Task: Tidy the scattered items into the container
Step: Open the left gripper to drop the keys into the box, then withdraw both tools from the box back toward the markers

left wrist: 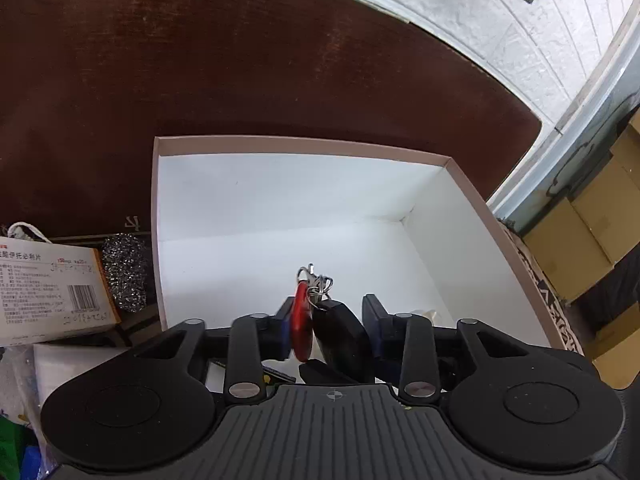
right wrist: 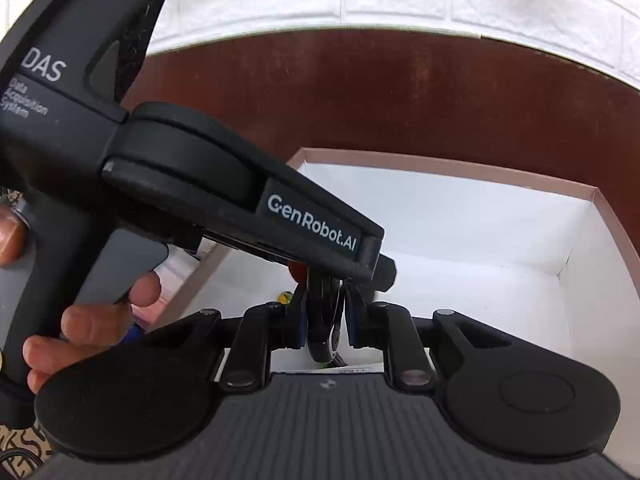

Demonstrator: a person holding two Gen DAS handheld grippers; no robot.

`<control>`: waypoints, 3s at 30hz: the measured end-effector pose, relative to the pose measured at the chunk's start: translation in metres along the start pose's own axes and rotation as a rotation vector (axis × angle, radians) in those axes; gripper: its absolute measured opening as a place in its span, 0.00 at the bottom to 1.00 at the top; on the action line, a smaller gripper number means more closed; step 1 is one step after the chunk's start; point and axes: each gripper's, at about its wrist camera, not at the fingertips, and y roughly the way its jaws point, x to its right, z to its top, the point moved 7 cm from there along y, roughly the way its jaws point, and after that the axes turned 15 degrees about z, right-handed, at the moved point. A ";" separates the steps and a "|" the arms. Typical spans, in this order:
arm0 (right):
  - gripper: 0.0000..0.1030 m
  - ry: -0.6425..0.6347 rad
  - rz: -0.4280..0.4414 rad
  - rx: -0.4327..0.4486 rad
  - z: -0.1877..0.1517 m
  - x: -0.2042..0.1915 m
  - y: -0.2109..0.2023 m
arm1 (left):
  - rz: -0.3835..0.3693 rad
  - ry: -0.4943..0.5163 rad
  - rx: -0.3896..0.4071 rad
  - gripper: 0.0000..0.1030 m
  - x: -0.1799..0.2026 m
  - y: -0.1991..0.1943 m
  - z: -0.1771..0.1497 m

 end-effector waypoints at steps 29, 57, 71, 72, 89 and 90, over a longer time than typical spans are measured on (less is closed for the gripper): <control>1.00 -0.054 -0.148 0.067 -0.007 -0.005 -0.035 | 0.125 0.117 0.160 1.00 0.003 -0.031 -0.004; 1.00 -0.163 -0.119 0.168 -0.012 -0.096 -0.076 | 0.194 0.066 0.344 1.00 -0.009 -0.141 -0.064; 1.00 -0.148 -0.029 0.222 -0.076 -0.171 -0.087 | 0.265 -0.004 0.379 1.00 -0.047 -0.191 -0.161; 1.00 -0.146 -0.022 0.217 -0.082 -0.175 -0.084 | 0.272 -0.011 0.372 1.00 -0.051 -0.190 -0.169; 1.00 -0.186 0.012 0.093 -0.141 -0.212 -0.022 | 0.333 -0.156 0.205 1.00 -0.136 -0.163 -0.238; 1.00 -0.175 0.014 0.091 -0.141 -0.210 -0.020 | 0.336 -0.166 0.204 1.00 -0.141 -0.163 -0.237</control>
